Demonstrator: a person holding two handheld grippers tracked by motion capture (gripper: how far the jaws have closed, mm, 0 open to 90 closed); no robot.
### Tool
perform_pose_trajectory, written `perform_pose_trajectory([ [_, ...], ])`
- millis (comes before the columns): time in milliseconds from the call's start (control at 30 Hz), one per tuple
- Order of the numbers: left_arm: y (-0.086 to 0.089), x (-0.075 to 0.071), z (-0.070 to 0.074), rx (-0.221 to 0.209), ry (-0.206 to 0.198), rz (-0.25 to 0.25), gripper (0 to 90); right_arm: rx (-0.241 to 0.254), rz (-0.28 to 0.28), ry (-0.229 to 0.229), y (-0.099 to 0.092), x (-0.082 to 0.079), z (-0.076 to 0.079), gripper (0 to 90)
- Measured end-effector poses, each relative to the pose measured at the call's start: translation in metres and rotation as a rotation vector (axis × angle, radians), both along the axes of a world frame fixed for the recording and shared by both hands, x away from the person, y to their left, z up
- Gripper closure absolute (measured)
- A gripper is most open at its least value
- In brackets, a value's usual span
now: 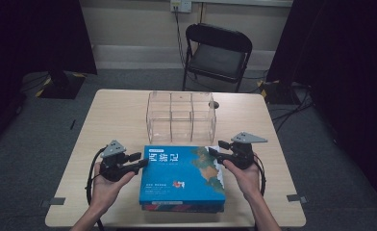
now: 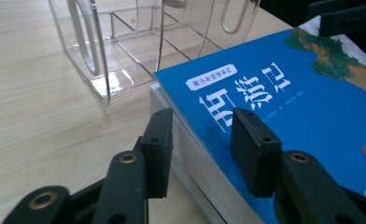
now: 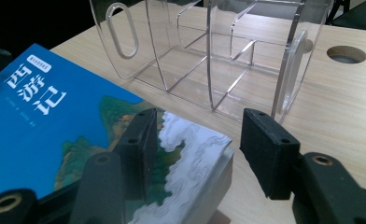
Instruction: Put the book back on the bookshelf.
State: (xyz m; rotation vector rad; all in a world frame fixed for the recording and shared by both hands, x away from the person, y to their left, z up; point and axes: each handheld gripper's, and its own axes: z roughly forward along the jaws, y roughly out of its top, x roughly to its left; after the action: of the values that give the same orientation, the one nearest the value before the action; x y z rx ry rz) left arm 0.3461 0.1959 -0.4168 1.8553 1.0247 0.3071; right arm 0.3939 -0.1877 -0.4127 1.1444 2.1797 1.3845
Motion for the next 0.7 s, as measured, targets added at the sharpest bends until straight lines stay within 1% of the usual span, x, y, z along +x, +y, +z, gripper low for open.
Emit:
perform_pose_trajectory([
  [33, -0.001, 0.001, -0.001, 0.003, 0.003, -0.011, 61.7, -0.004, 0.005, 0.008, 0.001, 0.003, -0.001, 48.4],
  [67, -0.002, 0.001, 0.0, 0.008, -0.001, -0.006, 61.7, -0.003, 0.016, 0.021, 0.001, 0.006, -0.004, 48.8],
  [100, -0.004, 0.0, 0.001, 0.026, -0.009, -0.009, 61.7, 0.007, 0.029, 0.036, 0.002, 0.007, -0.006, 48.8],
  [133, -0.004, 0.0, 0.001, 0.026, -0.009, -0.009, 61.7, 0.007, 0.029, 0.036, 0.002, 0.007, -0.006, 48.8],
  [167, -0.004, 0.0, 0.001, 0.032, -0.014, -0.015, 61.7, 0.016, 0.036, 0.051, 0.003, 0.006, -0.007, 48.4],
  [233, -0.003, 0.003, 0.0, 0.015, -0.002, -0.019, 61.6, 0.027, 0.035, 0.056, 0.002, 0.006, -0.009, 48.3],
  [333, -0.002, 0.005, -0.001, 0.017, 0.001, -0.026, 61.8, 0.034, 0.034, 0.067, 0.002, 0.007, -0.01, 48.4],
  [367, -0.004, 0.006, 0.0, 0.026, -0.008, -0.027, 61.9, 0.026, 0.028, 0.061, 0.002, 0.005, -0.01, 48.5],
  [400, -0.004, 0.006, 0.0, 0.026, -0.008, -0.027, 61.9, 0.026, 0.028, 0.061, 0.002, 0.005, -0.01, 48.5],
  [433, -0.005, 0.007, 0.0, 0.04, -0.014, -0.033, 61.9, 0.017, 0.024, 0.052, 0.003, 0.004, -0.01, 48.6],
  [467, -0.005, 0.007, 0.0, 0.04, -0.014, -0.033, 62.0, 0.017, 0.024, 0.052, 0.003, 0.004, -0.01, 48.6],
  [500, -0.004, 0.008, 0.0, 0.027, -0.006, -0.037, 62.1, 0.008, 0.02, 0.053, 0.004, 0.003, -0.009, 48.8],
  [633, -0.002, 0.01, -0.001, 0.027, -0.011, -0.05, 63.1, -0.003, 0.012, 0.048, 0.005, 0.002, -0.009, 49.1],
  [700, -0.003, 0.012, 0.0, 0.028, -0.005, -0.049, 64.0, -0.012, 0.011, 0.046, 0.004, 0.0, -0.008, 49.3],
])
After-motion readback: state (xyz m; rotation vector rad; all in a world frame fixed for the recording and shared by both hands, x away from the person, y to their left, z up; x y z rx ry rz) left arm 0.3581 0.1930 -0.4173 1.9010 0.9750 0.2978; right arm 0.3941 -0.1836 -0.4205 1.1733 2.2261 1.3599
